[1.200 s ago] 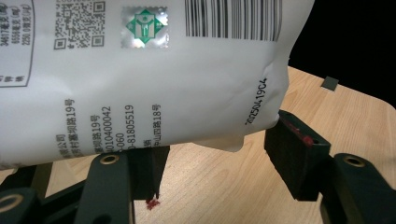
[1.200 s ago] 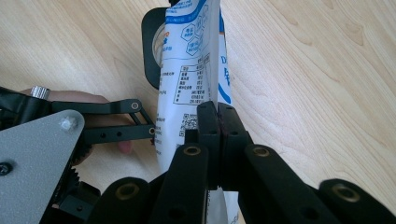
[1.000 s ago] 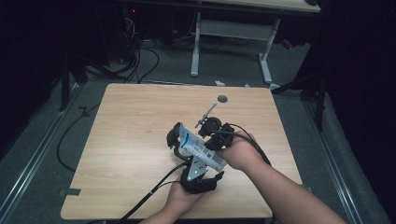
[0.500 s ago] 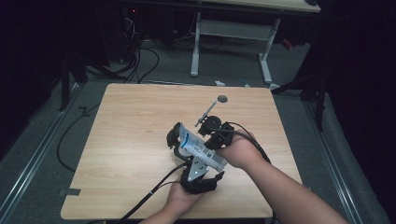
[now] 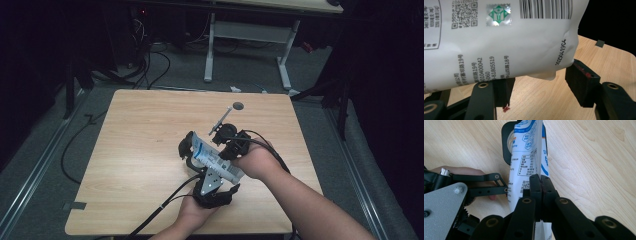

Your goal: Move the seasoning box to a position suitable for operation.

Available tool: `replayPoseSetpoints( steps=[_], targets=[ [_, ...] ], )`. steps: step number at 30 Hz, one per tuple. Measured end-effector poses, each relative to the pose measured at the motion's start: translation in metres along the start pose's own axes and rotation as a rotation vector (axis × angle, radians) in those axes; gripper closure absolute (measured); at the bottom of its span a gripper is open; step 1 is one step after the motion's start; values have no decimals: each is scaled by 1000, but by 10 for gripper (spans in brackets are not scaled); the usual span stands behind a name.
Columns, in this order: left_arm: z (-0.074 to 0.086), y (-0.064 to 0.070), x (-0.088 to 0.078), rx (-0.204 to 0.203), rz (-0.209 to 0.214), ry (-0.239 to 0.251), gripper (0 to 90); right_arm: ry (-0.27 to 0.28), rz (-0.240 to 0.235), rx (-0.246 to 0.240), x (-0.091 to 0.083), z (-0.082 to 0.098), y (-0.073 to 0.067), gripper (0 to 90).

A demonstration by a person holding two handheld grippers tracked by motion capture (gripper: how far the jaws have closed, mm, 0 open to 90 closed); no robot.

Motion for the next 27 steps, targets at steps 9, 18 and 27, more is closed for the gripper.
replayPoseSetpoints(
  steps=[9,18,27],
  targets=[
    [1,0,0,6,0,2,421,-34,-26,6,0,-2,1,900],
    [0,0,0,2,1,9,422,-73,-43,5,0,-6,3,900],
    [3,2,0,6,4,3,425,-102,-67,6,1,-6,3,900]
  ],
)
Point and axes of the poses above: each handheld gripper's, and its own axes: x roughly forward along the jaws, z roughly out of its underside, y roughly to its right, the point moved 5 cm from there along x, roughly forward along the jaws, and after that the axes turned 5 degrees about -z, right-handed, at the moved point
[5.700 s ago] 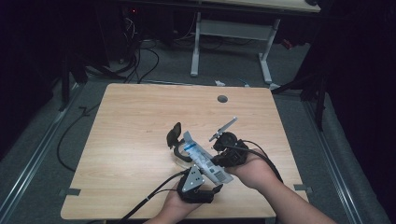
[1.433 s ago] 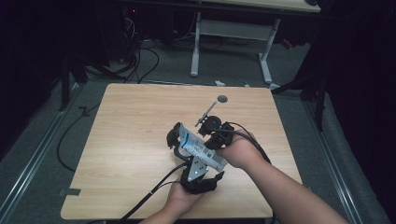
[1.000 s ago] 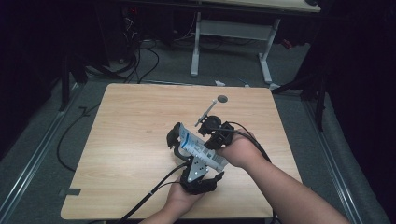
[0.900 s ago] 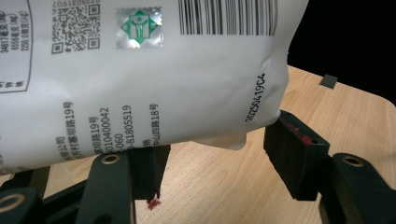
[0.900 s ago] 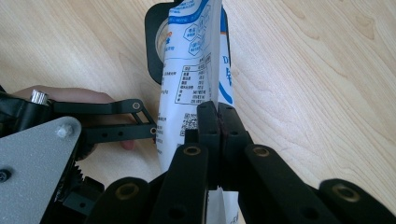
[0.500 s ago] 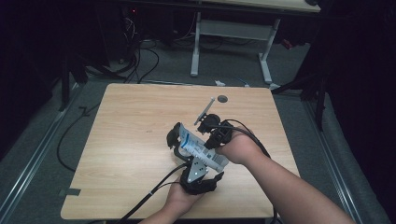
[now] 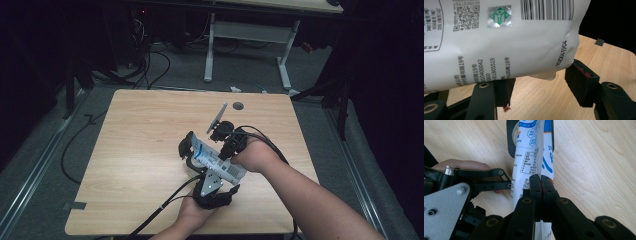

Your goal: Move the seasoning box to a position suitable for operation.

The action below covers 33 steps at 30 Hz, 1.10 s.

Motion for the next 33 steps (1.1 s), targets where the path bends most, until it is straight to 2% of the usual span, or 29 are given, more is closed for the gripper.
replayPoseSetpoints(
  steps=[10,26,33],
  targets=[
    [0,-1,1,-9,-2,-1,426,-9,-17,2,1,-1,4,900],
    [-3,-2,2,-34,-10,16,420,1,-7,-1,0,-6,4,900],
    [-4,0,4,-26,-7,17,424,-2,0,-1,0,-7,3,900]
  ],
)
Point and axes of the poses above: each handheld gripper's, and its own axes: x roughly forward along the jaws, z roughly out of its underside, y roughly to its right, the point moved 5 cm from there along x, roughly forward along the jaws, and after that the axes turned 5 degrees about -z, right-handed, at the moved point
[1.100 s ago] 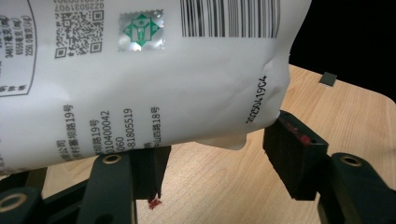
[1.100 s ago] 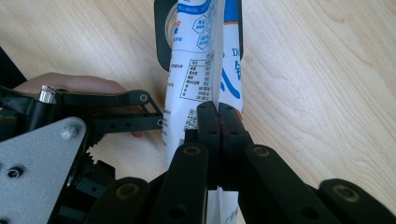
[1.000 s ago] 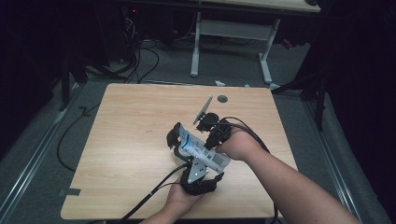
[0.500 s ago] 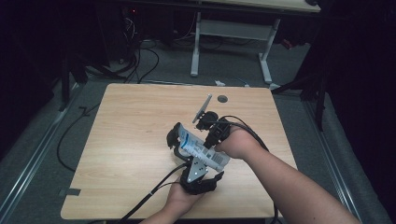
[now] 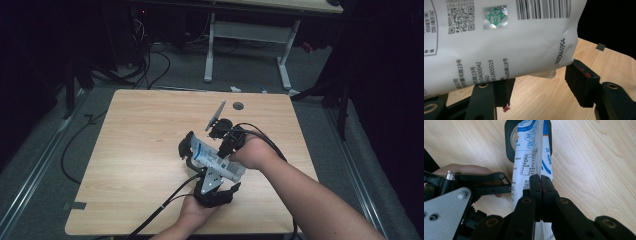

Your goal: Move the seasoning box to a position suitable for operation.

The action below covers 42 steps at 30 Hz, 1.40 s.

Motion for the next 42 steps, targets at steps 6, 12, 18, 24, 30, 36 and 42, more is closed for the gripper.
replayPoseSetpoints(
  steps=[6,12,18,24,30,36,42],
  targets=[
    [-3,-1,0,-1,-1,5,434,12,7,-1,-3,0,0,900],
    [-4,-1,-1,2,-4,9,435,19,17,-7,-5,-1,0,900],
    [-5,-3,0,6,-3,7,436,26,20,-4,-6,-1,0,900],
    [-6,-2,0,6,-2,9,436,25,23,4,-7,0,0,900],
    [-7,-2,0,5,-1,9,436,29,28,-5,-9,0,1,900],
    [-7,-2,0,5,-3,10,436,32,27,-5,-9,0,1,900],
    [-6,-2,0,6,-4,7,437,27,28,-2,-8,-1,0,900]
  ],
)
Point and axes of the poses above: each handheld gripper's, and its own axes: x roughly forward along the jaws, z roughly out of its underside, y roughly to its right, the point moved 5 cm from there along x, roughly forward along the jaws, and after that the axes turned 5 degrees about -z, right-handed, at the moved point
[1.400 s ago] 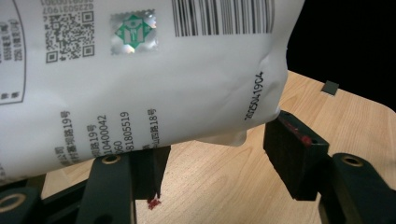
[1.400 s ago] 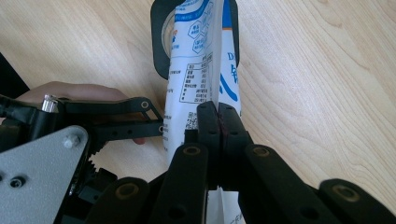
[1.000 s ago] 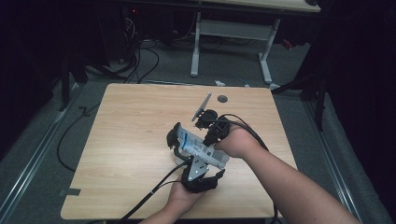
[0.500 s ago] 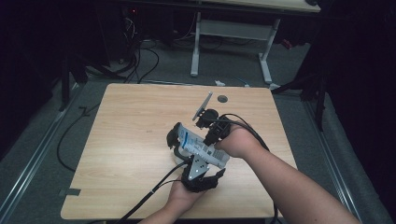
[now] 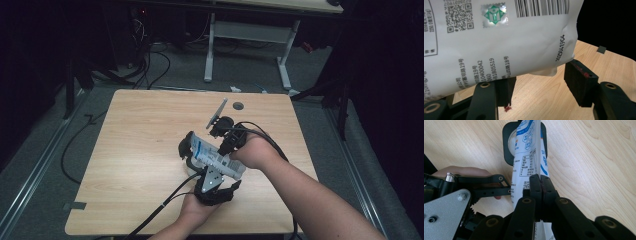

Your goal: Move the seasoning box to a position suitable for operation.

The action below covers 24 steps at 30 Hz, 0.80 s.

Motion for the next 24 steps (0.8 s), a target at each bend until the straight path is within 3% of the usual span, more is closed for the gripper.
replayPoseSetpoints(
  steps=[24],
  targets=[
    [-2,-1,1,-5,1,4,436,-2,10,-5,0,-3,0,900]
  ],
)
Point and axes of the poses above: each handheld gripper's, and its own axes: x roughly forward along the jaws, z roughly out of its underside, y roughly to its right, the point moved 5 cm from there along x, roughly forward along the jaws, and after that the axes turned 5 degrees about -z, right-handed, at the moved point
